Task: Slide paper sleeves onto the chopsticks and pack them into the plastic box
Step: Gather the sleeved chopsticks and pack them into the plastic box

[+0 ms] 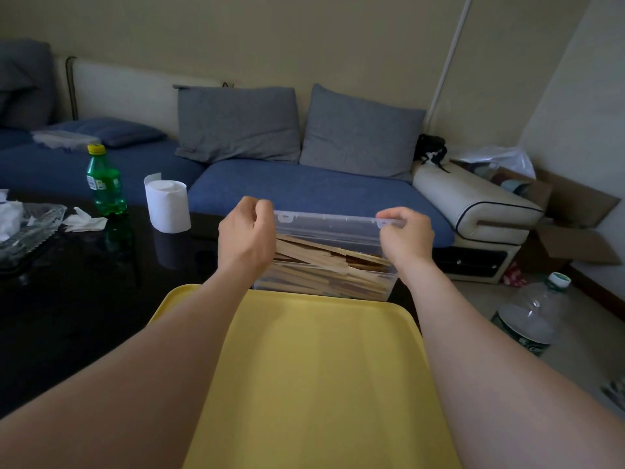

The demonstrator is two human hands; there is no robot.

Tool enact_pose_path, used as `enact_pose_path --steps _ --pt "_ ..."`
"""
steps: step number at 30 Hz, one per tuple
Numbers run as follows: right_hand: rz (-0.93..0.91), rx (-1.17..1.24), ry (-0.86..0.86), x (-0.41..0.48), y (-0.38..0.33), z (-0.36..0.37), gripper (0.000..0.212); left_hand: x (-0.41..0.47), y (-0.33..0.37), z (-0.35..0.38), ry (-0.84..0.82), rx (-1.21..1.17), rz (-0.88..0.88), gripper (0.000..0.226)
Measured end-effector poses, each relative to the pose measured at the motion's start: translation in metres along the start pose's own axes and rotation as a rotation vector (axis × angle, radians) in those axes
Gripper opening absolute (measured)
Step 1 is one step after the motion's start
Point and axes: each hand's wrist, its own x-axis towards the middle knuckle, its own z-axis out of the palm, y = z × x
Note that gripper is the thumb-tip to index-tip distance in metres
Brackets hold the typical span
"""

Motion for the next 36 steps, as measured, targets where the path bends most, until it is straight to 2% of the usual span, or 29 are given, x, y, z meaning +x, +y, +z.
enact_pose_path --steps 2,7,11,13,15,18,22,27,31,33,36 --pt "-0.037 -0.076 -0.100 -0.008 -0.001 -0.009 0.038 -0.002 -0.001 0.001 -0.046 0.041 -0.050 0.040" --pt "0.013 -0.281 -0.299 -0.020 0.008 -0.024 0.032 -0.003 -0.013 0.003 -0.288 0.273 -0.218 0.042" --pt "-0.012 -0.419 -0.429 -0.026 0.014 -0.013 0.047 -0.004 -0.013 0.003 -0.303 0.296 -0.281 0.038" --pt "0.068 -0.495 -0.520 -0.026 0.018 -0.008 0.059 -0.005 -0.011 0.004 -0.293 0.299 -0.288 0.039" --pt "0.140 -0.536 -0.558 -0.028 0.018 -0.005 0.062 -0.006 -0.011 0.003 -0.289 0.324 -0.274 0.042" --pt "0.213 -0.498 -0.536 -0.028 0.011 -0.001 0.066 -0.005 -0.012 0.002 -0.292 0.370 -0.277 0.037" --pt "0.298 -0.286 -0.427 -0.028 0.007 0.000 0.078 -0.004 -0.015 0.003 -0.252 0.304 -0.283 0.028" --pt "0.267 -0.118 -0.301 -0.037 0.010 -0.012 0.055 -0.007 -0.008 -0.004 -0.214 0.230 -0.266 0.036" --pt "0.208 -0.003 -0.172 -0.048 -0.007 -0.024 0.065 -0.011 0.018 -0.012 -0.138 0.124 -0.227 0.043" --pt "0.161 -0.037 -0.110 -0.058 -0.017 -0.027 0.067 -0.021 0.034 -0.014 -0.028 0.129 -0.231 0.048" --pt "0.118 -0.165 -0.074 -0.075 -0.031 -0.031 0.062 -0.035 0.049 -0.017 0.113 0.269 -0.259 0.060"
